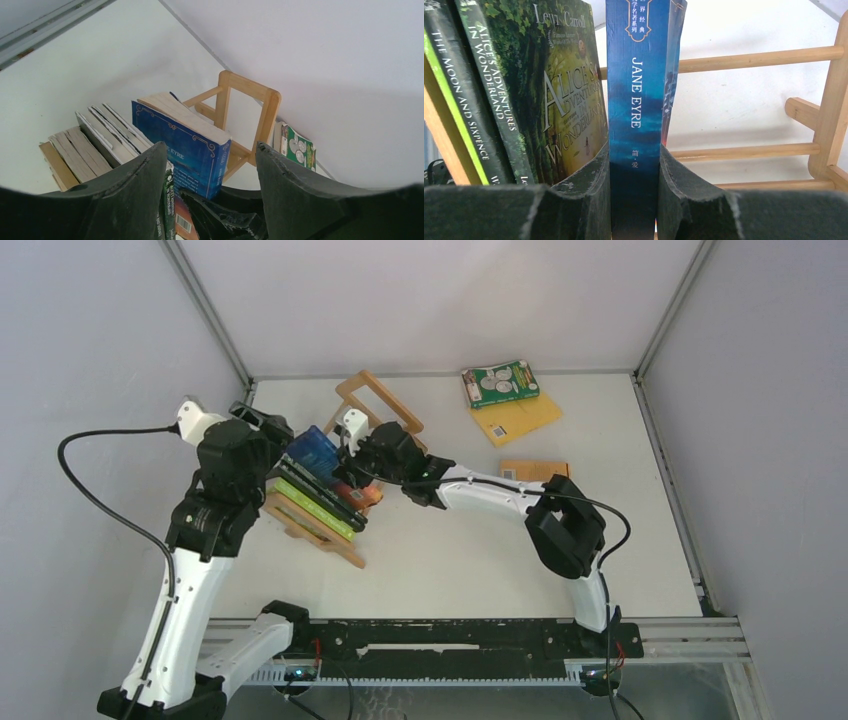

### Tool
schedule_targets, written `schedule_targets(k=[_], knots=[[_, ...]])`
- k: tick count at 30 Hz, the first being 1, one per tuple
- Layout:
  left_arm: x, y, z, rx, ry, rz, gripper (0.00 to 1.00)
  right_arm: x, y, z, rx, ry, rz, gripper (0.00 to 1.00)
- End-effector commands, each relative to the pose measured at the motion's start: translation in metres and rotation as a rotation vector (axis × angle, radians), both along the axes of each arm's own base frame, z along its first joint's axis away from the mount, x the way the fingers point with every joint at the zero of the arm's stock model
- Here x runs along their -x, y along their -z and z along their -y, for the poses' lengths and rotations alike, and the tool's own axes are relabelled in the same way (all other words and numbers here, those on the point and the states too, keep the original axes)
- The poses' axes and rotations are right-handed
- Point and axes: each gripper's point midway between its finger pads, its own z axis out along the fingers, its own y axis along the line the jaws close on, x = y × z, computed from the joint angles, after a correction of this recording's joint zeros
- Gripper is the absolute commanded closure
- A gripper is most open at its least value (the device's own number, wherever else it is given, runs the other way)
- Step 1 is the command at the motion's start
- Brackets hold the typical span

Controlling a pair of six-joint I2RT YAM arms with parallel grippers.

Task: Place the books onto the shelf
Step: Adjust the book on the shelf.

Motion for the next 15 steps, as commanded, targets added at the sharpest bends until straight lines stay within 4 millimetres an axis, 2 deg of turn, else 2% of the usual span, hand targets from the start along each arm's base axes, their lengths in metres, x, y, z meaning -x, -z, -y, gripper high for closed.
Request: schedule_targets(k=[1, 11, 12, 15], knots=[[-0.004, -0.011, 0.001, -0.015, 0.010, 0.061, 0.30, -0.005, -0.085, -0.020, -0.233, 0.007, 0.162, 1.00], [-0.008, -0.006, 0.001, -0.047, 0.018, 0.058, 0.30, 0.015, -0.051, -0.042, -0.182, -0.030, 0.127, 0.99], [-0.009, -0.006, 0.001, -0.048, 0.020, 0.059, 0.30, 0.019, -0.049, -0.043, -0.173, -0.038, 0.135, 0.95], [-0.010, -0.005, 0.001, -0.048, 0.024, 0.061, 0.30, 0.025, -0.044, -0.046, -0.151, -0.050, 0.143, 0.73]])
